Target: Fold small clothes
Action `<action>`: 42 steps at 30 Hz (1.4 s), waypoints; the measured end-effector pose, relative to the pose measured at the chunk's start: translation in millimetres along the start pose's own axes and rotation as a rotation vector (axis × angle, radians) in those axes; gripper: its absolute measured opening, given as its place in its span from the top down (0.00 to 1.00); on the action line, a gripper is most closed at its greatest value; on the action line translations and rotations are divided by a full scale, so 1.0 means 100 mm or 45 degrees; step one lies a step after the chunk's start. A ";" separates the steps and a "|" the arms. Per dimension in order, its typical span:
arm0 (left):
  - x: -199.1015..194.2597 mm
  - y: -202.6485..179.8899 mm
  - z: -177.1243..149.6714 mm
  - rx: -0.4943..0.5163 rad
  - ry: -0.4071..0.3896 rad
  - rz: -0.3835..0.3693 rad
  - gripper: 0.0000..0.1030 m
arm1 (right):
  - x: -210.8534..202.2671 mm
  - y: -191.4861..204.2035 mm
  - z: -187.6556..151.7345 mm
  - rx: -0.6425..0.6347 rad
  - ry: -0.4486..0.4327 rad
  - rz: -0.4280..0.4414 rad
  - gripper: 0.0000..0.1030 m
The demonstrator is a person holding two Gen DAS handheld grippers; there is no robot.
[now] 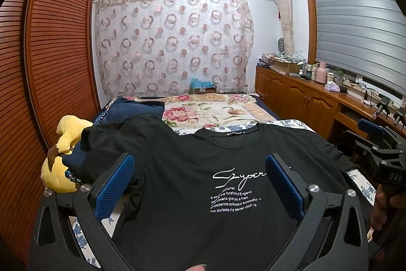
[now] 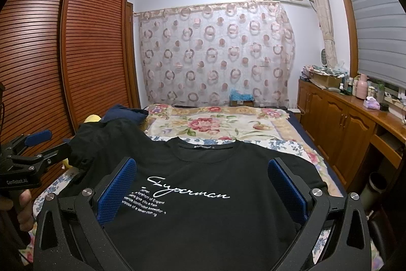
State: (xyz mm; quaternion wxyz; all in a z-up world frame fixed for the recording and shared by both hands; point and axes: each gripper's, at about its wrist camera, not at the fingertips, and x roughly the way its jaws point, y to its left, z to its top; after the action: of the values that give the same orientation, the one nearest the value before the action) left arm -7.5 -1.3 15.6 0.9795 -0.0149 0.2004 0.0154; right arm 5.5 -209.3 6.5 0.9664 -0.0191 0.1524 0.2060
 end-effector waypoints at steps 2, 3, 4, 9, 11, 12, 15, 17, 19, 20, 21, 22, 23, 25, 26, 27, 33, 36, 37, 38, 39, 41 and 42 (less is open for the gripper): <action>0.00 0.00 0.00 0.001 -0.001 0.000 0.00 | 0.00 0.00 0.00 0.000 0.001 0.001 0.00; 0.00 0.00 0.00 0.000 -0.001 0.001 0.00 | 0.01 -0.01 -0.01 -0.001 0.002 0.004 0.00; -0.01 0.00 0.00 0.000 -0.002 0.001 0.00 | 0.01 -0.01 -0.01 -0.001 0.002 0.005 0.00; -0.03 0.00 0.02 0.001 -0.015 0.008 0.00 | 0.01 -0.01 -0.01 0.000 0.003 0.007 0.00; -0.04 0.00 0.03 0.003 -0.021 0.011 0.00 | 0.02 -0.02 -0.01 0.002 0.004 0.009 0.00; -0.04 -0.01 0.03 0.003 -0.021 0.011 0.00 | 0.02 -0.01 -0.01 0.002 0.004 0.009 0.00; -0.05 -0.01 0.04 0.004 -0.022 0.012 0.00 | 0.02 -0.02 -0.01 0.001 0.004 0.008 0.00; -0.05 -0.01 0.03 0.005 -0.023 0.012 0.00 | 0.02 -0.01 -0.01 0.003 0.004 0.009 0.00; -0.05 -0.01 0.03 0.005 -0.024 0.012 0.00 | 0.02 -0.01 -0.01 0.003 0.004 0.008 0.00; -0.06 -0.01 0.04 0.004 -0.025 0.013 0.00 | 0.02 -0.02 -0.01 0.003 0.004 0.008 0.00; -0.06 -0.02 0.03 0.004 -0.025 0.014 0.00 | 0.02 -0.01 -0.01 0.003 0.004 0.008 0.00; -0.06 -0.02 0.03 0.005 -0.025 0.014 0.00 | 0.02 -0.01 -0.01 0.003 0.004 0.008 0.00; -0.06 -0.02 0.03 0.005 -0.025 0.013 0.00 | 0.02 -0.02 -0.01 0.003 0.004 0.008 0.00; -0.06 -0.02 0.03 0.006 -0.024 0.013 0.00 | 0.02 -0.02 -0.01 0.004 0.004 0.008 0.00; -0.06 -0.02 0.04 0.005 -0.024 0.014 0.00 | 0.02 -0.01 -0.01 0.004 0.003 0.008 0.00; -0.06 -0.02 0.03 0.006 -0.024 0.013 0.00 | 0.02 -0.02 -0.01 0.004 0.004 0.008 0.00; -0.07 -0.01 0.03 0.007 -0.025 0.012 0.00 | 0.02 -0.02 -0.01 0.004 0.003 0.009 0.00; -0.06 -0.01 0.02 0.007 -0.025 0.012 0.00 | 0.03 -0.02 -0.01 0.006 0.004 0.012 0.00; -0.06 -0.01 0.03 0.007 -0.026 0.013 0.00 | 0.03 -0.02 -0.01 0.005 0.003 0.011 0.00; -0.07 -0.01 0.03 0.008 -0.026 0.012 0.00 | 0.03 -0.02 -0.01 0.006 0.003 0.011 0.00; -0.06 -0.01 0.02 0.006 -0.025 0.012 0.00 | 0.03 -0.02 -0.01 0.006 0.002 0.012 0.00; -0.06 -0.01 0.02 0.007 -0.025 0.013 0.00 | 0.04 -0.02 -0.01 0.006 0.002 0.014 0.00; -0.06 -0.01 0.02 0.007 -0.026 0.013 0.00 | 0.05 -0.02 -0.01 0.006 0.002 0.015 0.00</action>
State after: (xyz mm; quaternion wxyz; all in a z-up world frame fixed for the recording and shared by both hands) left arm -12.1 -2.7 20.1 0.9814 -0.0110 0.1907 0.0199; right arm 10.4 -209.2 4.0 0.9651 -0.0161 0.1539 0.2112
